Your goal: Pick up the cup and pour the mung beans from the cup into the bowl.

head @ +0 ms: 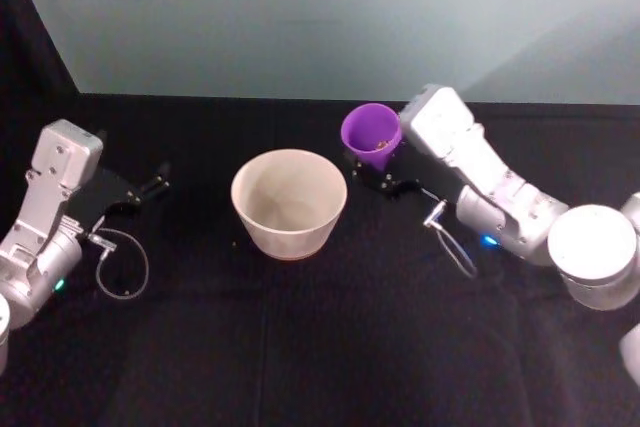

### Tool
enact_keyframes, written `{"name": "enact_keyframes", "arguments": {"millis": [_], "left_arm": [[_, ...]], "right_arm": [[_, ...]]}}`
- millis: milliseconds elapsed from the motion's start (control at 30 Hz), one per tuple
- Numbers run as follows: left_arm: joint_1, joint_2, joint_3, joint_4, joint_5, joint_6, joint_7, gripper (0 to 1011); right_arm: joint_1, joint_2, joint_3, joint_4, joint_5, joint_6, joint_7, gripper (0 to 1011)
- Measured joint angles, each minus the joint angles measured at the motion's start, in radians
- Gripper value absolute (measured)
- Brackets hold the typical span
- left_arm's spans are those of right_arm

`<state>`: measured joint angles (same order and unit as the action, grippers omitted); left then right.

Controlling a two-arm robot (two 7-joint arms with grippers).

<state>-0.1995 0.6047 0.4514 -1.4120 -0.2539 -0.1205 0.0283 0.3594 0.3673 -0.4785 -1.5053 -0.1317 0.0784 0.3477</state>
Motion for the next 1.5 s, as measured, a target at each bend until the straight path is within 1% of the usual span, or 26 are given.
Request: {"name": "enact_keyframes", "arguments": {"millis": [33,100,133,167,200,233,267,367,400,467,500,567,600,733,833,900,933,1033,1067,1100,1133,1233,1267,1333,1500], "left_arm": [[0.000,0.000,0.000,0.000,0.000,0.000,0.000,1000],[0.000,0.000,0.000,0.000,0.000,0.000,0.000,1000],[0.000,0.000,0.000,0.000,0.000,0.000,0.000,1000],[0.000,0.000,0.000,0.000,0.000,0.000,0.000,1000],[0.000,0.000,0.000,0.000,0.000,0.000,0.000,1000],[0.000,0.000,0.000,0.000,0.000,0.000,0.000,1000],[0.000,0.000,0.000,0.000,0.000,0.000,0.000,1000],[0.000,0.000,0.000,0.000,0.000,0.000,0.000,1000],[0.000,0.000,0.000,0.000,0.000,0.000,0.000,1000],[0.000,0.000,0.000,0.000,0.000,0.000,0.000,1000],[0.000,0.000,0.000,0.000,0.000,0.000,0.000,1000],[0.000,0.000,0.000,0.000,0.000,0.000,0.000,1000],[0.000,0.000,0.000,0.000,0.000,0.000,0.000,1000],[0.000,0.000,0.000,0.000,0.000,0.000,0.000,1000],[0.000,0.000,0.000,0.000,0.000,0.000,0.000,1000],[0.000,0.000,0.000,0.000,0.000,0.000,0.000,1000],[0.000,0.000,0.000,0.000,0.000,0.000,0.000,1000],[0.000,0.000,0.000,0.000,0.000,0.000,0.000,1000],[0.000,0.000,0.000,0.000,0.000,0.000,0.000,1000],[0.000,0.000,0.000,0.000,0.000,0.000,0.000,1000],[0.000,0.000,0.000,0.000,0.000,0.000,0.000,1000],[0.000,0.000,0.000,0.000,0.000,0.000,0.000,1000],[0.000,0.000,0.000,0.000,0.000,0.000,0.000,1000],[0.000,0.000,0.000,0.000,0.000,0.000,0.000,1000],[0.000,0.000,0.000,0.000,0.000,0.000,0.000,1000]], "right_arm": [[0.012,0.000,-0.016,0.000,-0.032,0.006,-0.001,720],[0.023,-0.001,-0.032,0.000,-0.068,0.014,-0.002,720],[0.031,-0.003,-0.043,0.000,-0.095,0.022,-0.006,720],[0.031,-0.003,-0.043,0.000,-0.095,0.022,-0.006,720],[0.038,-0.005,-0.055,0.001,-0.123,0.029,-0.009,720],[0.042,-0.007,-0.061,0.001,-0.136,0.032,-0.011,720],[0.049,-0.009,-0.072,0.002,-0.161,0.038,-0.014,720],[0.061,-0.013,-0.088,0.005,-0.201,0.045,-0.015,720],[0.070,-0.015,-0.101,0.007,-0.228,0.051,-0.016,720],[0.077,-0.017,-0.112,0.007,-0.252,0.057,-0.018,720],[0.086,-0.019,-0.125,0.008,-0.281,0.066,-0.019,720],[0.097,-0.021,-0.141,0.009,-0.314,0.076,-0.018,720],[0.109,-0.024,-0.157,0.011,-0.346,0.088,-0.015,721],[0.128,-0.030,-0.179,0.016,-0.393,0.104,-0.006,720],[0.148,-0.037,-0.200,0.020,-0.443,0.122,0.009,720],[0.156,-0.039,-0.210,0.021,-0.463,0.129,0.016,721],[0.165,-0.041,-0.220,0.023,-0.485,0.136,0.023,720],[0.175,-0.044,-0.233,0.025,-0.515,0.145,0.030,721],[0.182,-0.045,-0.244,0.025,-0.538,0.152,0.034,721],[0.185,-0.045,-0.251,0.024,-0.550,0.155,0.038,720],[0.190,-0.044,-0.264,0.022,-0.577,0.164,0.043,720],[0.197,-0.043,-0.281,0.017,-0.615,0.176,0.048,720],[0.201,-0.042,-0.292,0.015,-0.640,0.183,0.051,720],[0.204,-0.041,-0.305,0.014,-0.670,0.189,0.057,721],[0.208,-0.041,-0.324,0.012,-0.717,0.191,0.066,720]]}}
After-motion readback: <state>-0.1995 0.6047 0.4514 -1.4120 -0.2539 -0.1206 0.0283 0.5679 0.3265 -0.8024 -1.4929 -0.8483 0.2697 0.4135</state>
